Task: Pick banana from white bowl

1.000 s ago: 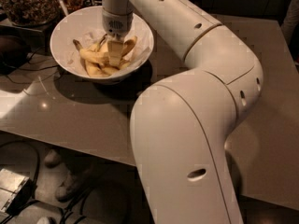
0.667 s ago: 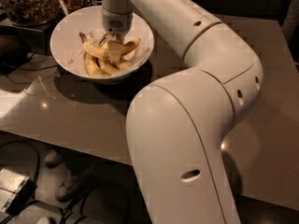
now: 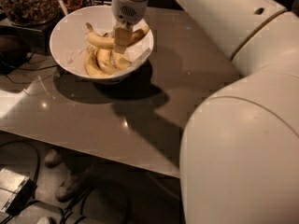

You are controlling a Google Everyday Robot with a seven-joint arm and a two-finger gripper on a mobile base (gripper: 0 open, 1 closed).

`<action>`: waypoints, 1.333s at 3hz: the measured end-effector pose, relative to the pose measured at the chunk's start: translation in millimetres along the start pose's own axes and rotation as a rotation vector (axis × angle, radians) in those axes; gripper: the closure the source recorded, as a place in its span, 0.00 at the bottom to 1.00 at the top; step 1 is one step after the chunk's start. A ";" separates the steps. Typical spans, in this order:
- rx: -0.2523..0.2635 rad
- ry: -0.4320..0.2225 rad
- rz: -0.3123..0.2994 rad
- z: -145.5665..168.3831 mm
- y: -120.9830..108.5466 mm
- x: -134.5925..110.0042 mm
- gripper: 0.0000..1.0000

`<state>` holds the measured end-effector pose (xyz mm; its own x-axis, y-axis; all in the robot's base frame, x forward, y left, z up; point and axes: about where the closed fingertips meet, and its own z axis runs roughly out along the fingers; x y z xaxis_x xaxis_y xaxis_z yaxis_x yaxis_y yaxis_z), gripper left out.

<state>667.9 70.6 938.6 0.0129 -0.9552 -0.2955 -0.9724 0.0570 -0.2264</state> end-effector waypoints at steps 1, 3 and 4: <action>0.033 -0.051 0.008 -28.0 21.6 -1.6 1.00; 0.097 -0.123 0.056 -70.9 76.8 7.6 1.00; 0.126 -0.140 0.110 -83.6 103.2 20.2 1.00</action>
Offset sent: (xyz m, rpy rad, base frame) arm -0.1027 -0.0230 0.0574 0.1358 -0.0941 -0.0312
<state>548.2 32.9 986.9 -0.0513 -0.8920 -0.4490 -0.9331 0.2031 -0.2967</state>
